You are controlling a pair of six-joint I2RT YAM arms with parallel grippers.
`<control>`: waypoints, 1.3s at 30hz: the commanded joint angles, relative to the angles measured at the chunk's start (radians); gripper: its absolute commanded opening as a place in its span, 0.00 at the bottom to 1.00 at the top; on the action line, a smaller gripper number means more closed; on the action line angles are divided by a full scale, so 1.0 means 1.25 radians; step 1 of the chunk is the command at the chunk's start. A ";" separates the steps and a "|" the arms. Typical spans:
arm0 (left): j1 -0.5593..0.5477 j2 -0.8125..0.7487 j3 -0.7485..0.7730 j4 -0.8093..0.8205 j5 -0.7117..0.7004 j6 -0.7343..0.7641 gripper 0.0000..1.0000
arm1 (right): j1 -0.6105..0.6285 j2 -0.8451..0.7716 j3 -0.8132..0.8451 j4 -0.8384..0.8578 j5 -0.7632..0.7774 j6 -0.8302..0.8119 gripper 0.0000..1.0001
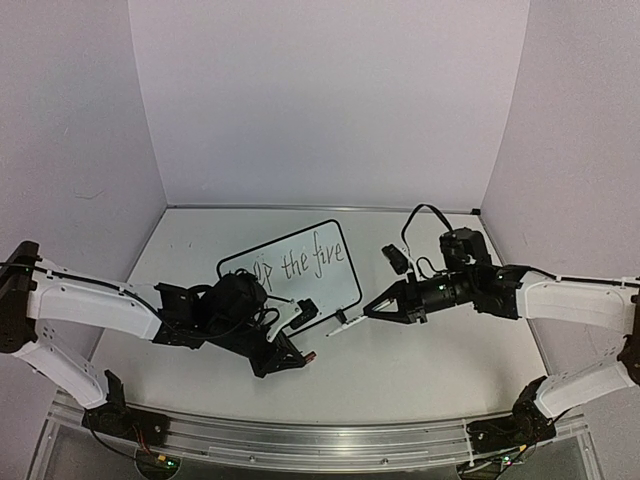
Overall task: Write a sentence on the whiteboard
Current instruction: Insert the whiteboard marker without the cap into the pen cap.
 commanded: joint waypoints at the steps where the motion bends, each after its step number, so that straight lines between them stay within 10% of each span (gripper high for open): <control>1: 0.001 -0.038 0.000 0.036 0.022 -0.012 0.00 | 0.010 0.018 0.022 0.038 -0.024 0.016 0.00; 39: 0.001 -0.059 0.024 0.025 0.050 -0.003 0.00 | 0.042 0.080 0.049 0.038 -0.031 0.002 0.00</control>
